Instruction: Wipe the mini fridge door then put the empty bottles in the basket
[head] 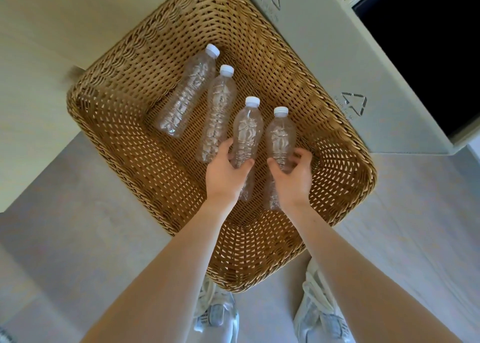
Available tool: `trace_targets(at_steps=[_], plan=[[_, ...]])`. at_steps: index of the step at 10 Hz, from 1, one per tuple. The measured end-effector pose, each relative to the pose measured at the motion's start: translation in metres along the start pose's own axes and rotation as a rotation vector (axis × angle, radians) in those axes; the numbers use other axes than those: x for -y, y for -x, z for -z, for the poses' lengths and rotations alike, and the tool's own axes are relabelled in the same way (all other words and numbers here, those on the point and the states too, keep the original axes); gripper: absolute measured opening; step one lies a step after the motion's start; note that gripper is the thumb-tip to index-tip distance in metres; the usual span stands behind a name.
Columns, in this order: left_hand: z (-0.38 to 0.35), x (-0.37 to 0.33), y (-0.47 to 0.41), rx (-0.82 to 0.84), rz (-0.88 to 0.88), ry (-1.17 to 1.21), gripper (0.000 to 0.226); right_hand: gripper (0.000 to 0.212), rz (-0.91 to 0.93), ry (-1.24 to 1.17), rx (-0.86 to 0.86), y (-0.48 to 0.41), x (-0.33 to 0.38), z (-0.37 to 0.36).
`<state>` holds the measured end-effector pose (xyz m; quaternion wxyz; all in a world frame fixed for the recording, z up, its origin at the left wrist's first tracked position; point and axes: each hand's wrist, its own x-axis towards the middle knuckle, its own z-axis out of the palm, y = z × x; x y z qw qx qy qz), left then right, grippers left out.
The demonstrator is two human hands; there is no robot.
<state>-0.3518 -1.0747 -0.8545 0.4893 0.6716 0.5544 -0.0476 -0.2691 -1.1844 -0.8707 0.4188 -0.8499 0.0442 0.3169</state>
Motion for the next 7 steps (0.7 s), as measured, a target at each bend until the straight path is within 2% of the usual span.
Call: trace_targets(at_steps=[2,4,6,7], plan=[[-0.004,0.012,-0.012,-0.009,-0.015,0.002,0.062,0.068,-0.058,-0.059,0.027,-0.004,-0.005,-0.017],[-0.004,0.02,-0.02,0.015,-0.01,0.017,0.064,0.067,-0.072,-0.008,0.027,-0.006,-0.018,-0.037],[0.004,0.014,-0.011,0.03,-0.068,-0.065,0.064,0.07,0.033,0.191,0.029,0.006,-0.003,-0.023],[0.019,-0.002,0.004,-0.012,-0.095,-0.121,0.057,0.065,0.082,0.245,0.015,0.021,0.017,-0.004]])
